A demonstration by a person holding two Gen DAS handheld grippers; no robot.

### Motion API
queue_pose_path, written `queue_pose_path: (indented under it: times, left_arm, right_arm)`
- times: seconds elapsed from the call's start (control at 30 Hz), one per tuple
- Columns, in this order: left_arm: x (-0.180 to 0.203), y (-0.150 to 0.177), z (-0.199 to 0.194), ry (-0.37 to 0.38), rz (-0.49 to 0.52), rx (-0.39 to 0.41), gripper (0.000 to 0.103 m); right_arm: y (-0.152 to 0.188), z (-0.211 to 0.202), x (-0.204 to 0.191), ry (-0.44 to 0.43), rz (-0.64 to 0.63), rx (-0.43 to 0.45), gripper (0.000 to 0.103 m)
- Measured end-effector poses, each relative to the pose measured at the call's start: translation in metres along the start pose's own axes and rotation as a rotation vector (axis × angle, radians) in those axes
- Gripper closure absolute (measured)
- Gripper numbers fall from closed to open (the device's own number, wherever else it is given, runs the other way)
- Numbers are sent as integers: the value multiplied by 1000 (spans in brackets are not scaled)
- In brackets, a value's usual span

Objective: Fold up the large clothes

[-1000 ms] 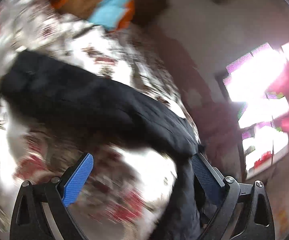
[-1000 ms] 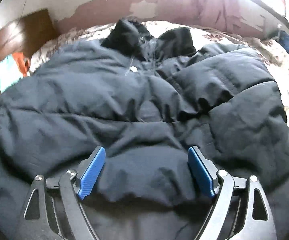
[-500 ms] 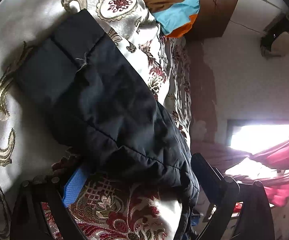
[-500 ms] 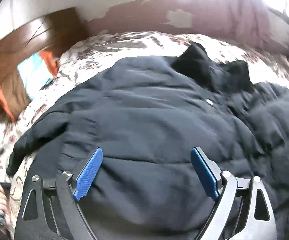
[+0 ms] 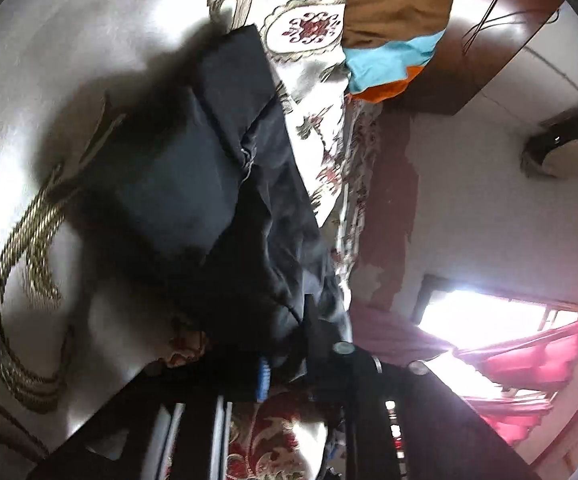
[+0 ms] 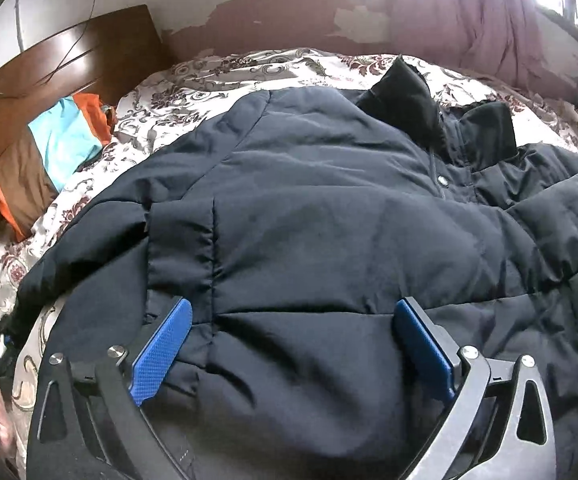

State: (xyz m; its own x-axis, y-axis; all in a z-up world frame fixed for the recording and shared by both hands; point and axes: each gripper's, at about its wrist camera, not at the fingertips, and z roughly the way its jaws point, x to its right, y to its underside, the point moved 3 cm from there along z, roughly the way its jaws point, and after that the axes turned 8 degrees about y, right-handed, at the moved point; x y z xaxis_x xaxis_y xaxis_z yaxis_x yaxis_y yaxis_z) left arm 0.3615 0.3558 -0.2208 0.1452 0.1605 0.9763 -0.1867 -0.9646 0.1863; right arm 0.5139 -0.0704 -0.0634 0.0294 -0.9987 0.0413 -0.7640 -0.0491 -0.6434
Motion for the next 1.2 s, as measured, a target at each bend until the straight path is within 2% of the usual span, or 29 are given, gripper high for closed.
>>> queue_pose_path:
  times: [0.1, 0.27, 0.4, 0.53, 0.73, 0.9, 1.07, 1.2]
  left_arm:
    - [25, 3, -4, -4, 123, 29, 96]
    - [98, 27, -19, -12, 479, 76, 96]
    - [155, 65, -35, -8, 754, 63, 96]
    - [202, 113, -44, -4, 962, 41, 96]
    - [276, 197, -24, 27, 1186, -59, 96]
    - [314, 293, -9, 53, 1386, -166, 96]
    - [307, 380, 14, 53, 1510, -338, 96]
    - [273, 439, 42, 22, 1493, -518, 96]
  right_arm:
    - [-2, -15, 3, 0, -3, 39, 4]
    - [3, -48, 24, -58, 26, 93, 4]
    - [16, -64, 50, -84, 36, 106, 4]
    - [34, -75, 87, -63, 27, 104, 4]
    - [60, -87, 152, -50, 93, 91, 4]
    - [90, -100, 204, -46, 175, 80, 4]
    - [117, -110, 247, -63, 276, 76, 4]
    - [140, -109, 274, -144, 355, 51, 4]
